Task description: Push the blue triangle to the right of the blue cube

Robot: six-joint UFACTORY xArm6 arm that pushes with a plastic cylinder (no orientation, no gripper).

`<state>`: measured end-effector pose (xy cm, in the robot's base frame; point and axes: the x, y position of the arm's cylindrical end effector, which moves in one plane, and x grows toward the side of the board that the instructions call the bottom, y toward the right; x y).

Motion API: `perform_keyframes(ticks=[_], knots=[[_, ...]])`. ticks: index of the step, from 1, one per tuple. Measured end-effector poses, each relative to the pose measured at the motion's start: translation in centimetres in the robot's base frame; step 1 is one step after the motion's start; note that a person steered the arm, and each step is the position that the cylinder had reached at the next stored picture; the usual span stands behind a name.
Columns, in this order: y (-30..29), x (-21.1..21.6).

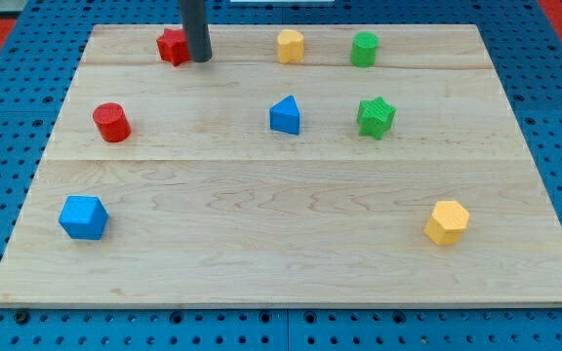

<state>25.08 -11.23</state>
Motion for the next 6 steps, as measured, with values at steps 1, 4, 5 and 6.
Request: perform_keyframes(ticks=[1, 4, 5, 6], knots=[[-0.4, -1.1], [-4.3, -5.1], [-2.5, -4.1], [0.7, -1.8]])
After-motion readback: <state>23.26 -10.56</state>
